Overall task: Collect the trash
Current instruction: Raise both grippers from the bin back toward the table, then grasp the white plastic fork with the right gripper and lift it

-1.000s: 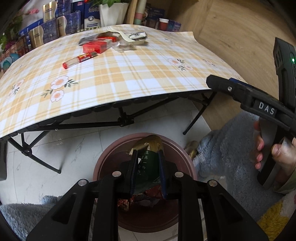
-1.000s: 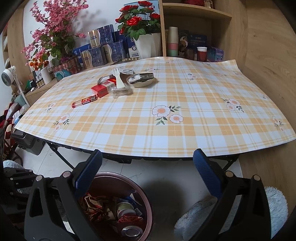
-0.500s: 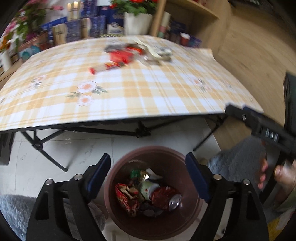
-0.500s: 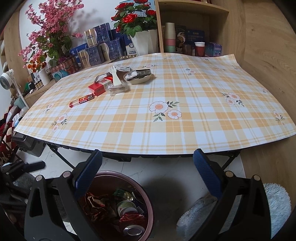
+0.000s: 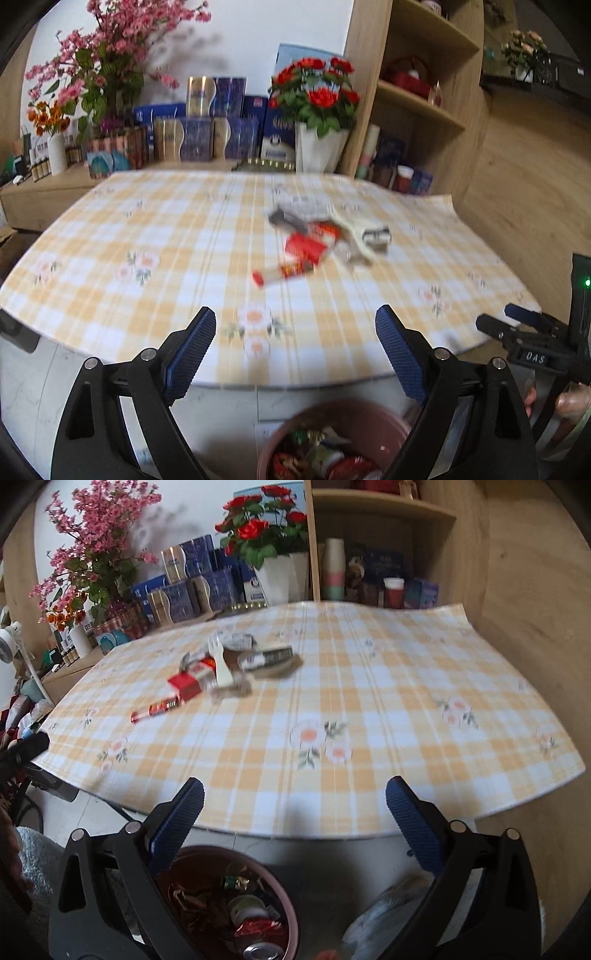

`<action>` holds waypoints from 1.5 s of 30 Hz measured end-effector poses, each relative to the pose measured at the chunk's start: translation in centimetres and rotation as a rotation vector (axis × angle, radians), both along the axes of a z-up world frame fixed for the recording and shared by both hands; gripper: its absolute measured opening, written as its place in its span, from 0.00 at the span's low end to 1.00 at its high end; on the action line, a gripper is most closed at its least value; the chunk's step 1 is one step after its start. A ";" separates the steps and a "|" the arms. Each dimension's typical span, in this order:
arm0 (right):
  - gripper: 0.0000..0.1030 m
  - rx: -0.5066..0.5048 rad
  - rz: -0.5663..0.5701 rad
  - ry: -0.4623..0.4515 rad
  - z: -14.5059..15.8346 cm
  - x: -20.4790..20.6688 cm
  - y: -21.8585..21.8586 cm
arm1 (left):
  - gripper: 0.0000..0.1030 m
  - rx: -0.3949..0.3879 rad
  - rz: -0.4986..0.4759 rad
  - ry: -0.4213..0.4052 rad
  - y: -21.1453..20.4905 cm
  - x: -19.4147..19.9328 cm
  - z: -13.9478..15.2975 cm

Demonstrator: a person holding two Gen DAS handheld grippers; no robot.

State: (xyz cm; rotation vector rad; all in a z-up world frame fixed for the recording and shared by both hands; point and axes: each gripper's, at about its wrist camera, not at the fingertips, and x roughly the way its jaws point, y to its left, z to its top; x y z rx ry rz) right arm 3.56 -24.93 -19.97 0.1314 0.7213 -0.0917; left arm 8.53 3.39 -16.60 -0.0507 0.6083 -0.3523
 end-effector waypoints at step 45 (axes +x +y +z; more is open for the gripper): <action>0.18 0.015 0.335 0.139 -3.5 24.7 6.0 | 0.84 -0.088 -0.011 0.097 1.3 12.3 -2.9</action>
